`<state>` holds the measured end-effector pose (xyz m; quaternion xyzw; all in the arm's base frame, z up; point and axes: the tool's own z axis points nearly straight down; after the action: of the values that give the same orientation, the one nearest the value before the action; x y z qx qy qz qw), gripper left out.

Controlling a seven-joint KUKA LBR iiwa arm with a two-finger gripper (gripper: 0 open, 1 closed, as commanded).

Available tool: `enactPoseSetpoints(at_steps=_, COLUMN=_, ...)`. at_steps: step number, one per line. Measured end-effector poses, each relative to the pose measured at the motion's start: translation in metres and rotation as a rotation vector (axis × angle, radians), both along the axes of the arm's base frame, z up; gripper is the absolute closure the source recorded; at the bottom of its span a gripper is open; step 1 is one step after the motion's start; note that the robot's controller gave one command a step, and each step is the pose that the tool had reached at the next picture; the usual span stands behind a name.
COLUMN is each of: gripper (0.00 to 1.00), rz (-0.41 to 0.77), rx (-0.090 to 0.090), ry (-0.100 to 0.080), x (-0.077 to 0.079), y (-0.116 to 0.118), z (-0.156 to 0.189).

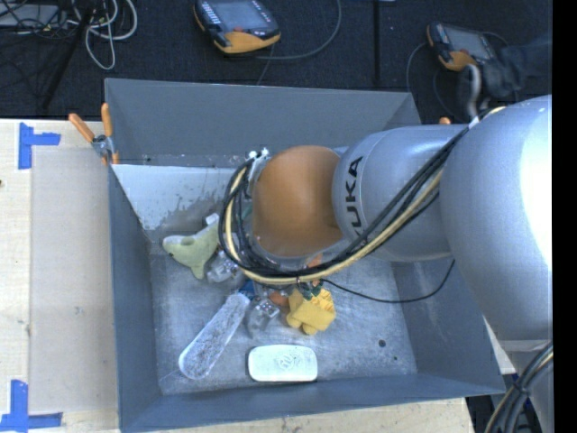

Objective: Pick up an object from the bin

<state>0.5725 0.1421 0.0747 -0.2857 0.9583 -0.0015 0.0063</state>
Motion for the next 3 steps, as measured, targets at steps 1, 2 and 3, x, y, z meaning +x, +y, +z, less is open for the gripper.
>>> enactPoseSetpoints(at_steps=1, gripper=0.0, rz=0.073, rx=-0.002, ry=0.004, x=0.004, y=0.019, z=0.0)
enactPoseSetpoints(at_steps=2, gripper=1.0, rz=-0.002, rx=0.007, ry=0.007, x=0.002, y=0.004, z=0.004)
enactPoseSetpoints(at_steps=3, gripper=1.0, rz=-0.002, rx=0.007, ry=0.007, x=0.002, y=0.004, z=0.004)
